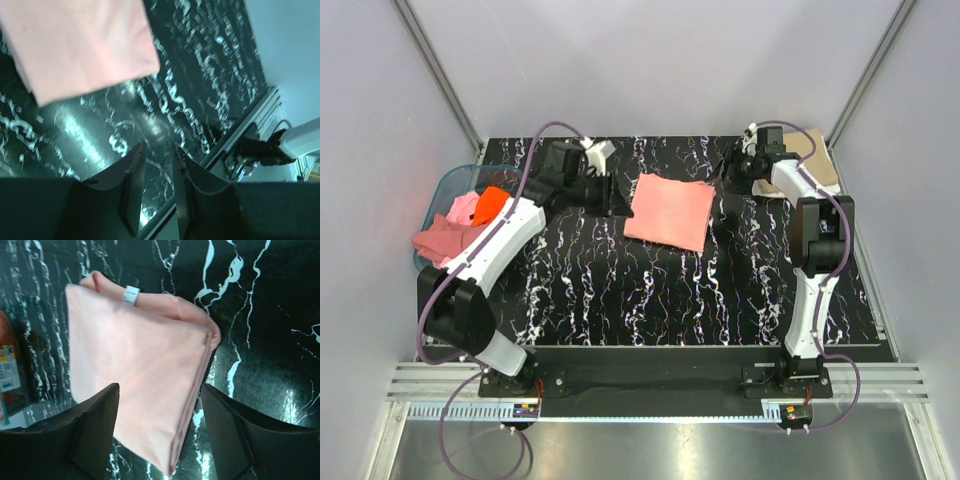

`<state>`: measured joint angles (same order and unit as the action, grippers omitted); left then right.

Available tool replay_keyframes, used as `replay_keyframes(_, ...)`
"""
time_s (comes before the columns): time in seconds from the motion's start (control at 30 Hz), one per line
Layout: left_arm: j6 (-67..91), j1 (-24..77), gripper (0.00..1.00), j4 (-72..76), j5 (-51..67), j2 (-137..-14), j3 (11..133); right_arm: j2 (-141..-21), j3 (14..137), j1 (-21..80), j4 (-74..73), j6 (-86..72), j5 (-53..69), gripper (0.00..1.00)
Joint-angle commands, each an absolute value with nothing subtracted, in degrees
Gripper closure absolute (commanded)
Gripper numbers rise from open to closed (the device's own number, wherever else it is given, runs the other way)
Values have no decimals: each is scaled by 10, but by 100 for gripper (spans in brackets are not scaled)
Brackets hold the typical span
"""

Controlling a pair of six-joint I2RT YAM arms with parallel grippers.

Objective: Fold and stack the t-shirts
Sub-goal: Neatly place the folded tshirt to the corner

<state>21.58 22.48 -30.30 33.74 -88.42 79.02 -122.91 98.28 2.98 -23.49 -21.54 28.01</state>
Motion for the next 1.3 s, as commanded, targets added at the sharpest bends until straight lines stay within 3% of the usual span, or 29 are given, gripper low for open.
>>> replay_keyframes(0.0, 182, 219, 68, -326, 356, -864, 734, -1271, 1012, 28, -261, -165, 268, 26)
replay_keyframes(0.43, 170, 217, 68, -320, 348, -844, 693, -1361, 1077, 42, -288, -128, 232, 22)
replay_keyframes(0.97, 173, 217, 68, -319, 358, -834, 691, -1396, 1111, 77, -330, -95, 194, 34)
replay_keyframes(1.27, 174, 217, 68, -319, 359, -831, 688, -1402, 1125, 80, -330, -81, 227, 51)
